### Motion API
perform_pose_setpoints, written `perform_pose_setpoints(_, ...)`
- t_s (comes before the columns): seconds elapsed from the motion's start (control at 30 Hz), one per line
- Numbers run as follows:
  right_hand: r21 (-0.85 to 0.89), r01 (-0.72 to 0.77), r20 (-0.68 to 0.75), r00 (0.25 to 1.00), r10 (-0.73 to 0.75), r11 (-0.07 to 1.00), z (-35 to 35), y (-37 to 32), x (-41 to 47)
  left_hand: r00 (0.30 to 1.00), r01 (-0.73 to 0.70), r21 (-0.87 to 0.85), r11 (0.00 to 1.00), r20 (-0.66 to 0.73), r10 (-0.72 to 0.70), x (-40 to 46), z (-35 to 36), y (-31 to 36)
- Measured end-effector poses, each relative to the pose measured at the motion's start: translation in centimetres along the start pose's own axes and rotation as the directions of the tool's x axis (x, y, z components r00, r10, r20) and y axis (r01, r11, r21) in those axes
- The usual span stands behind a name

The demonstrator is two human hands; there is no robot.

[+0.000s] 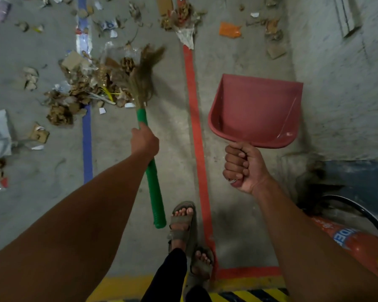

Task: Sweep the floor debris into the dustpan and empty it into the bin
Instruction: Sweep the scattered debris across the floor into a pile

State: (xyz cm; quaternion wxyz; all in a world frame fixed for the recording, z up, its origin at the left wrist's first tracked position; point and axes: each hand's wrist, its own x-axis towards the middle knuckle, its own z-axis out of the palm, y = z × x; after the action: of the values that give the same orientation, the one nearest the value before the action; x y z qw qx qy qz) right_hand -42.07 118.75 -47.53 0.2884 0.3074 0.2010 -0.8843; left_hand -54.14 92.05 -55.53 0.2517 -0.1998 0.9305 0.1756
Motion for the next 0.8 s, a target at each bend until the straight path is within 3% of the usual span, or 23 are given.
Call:
perform_pose_setpoints(0.17,-0.061,-0.015,0.027,1.000,0.017,0.998,2.1,1.3,-0.6,0.978,-0.203,-0.042,0.978,-0.063,0.200,-2.6,-1.4,-2.8)
perform_pose_setpoints(0.33,-0.110,-0.075,0.070,0.994,0.083,0.991,3.7,3.3,-1.7,0.948,-0.315,0.012,0.949,0.041,0.314,-6.6,-0.3,-5.2)
perform_pose_setpoints(0.53,-0.184,-0.174,0.072,0.979,0.189,0.968,4.1,7.2,-3.0,0.990,-0.057,0.144,0.988,0.133,0.038,-8.5,-0.8,-10.4)
perform_pose_setpoints(0.67,-0.215,-0.227,0.064,0.967,0.245,0.950,4.8,10.0,-3.4,0.996,0.091,0.032,0.995,-0.024,-0.090,-10.6,-2.8,-14.3)
perform_pose_setpoints(0.8,-0.251,-0.270,0.062,0.954,0.294,0.930,6.4,12.6,-3.4,0.989,0.052,-0.121,0.991,-0.131,-0.068,-13.7,-4.4,-18.9)
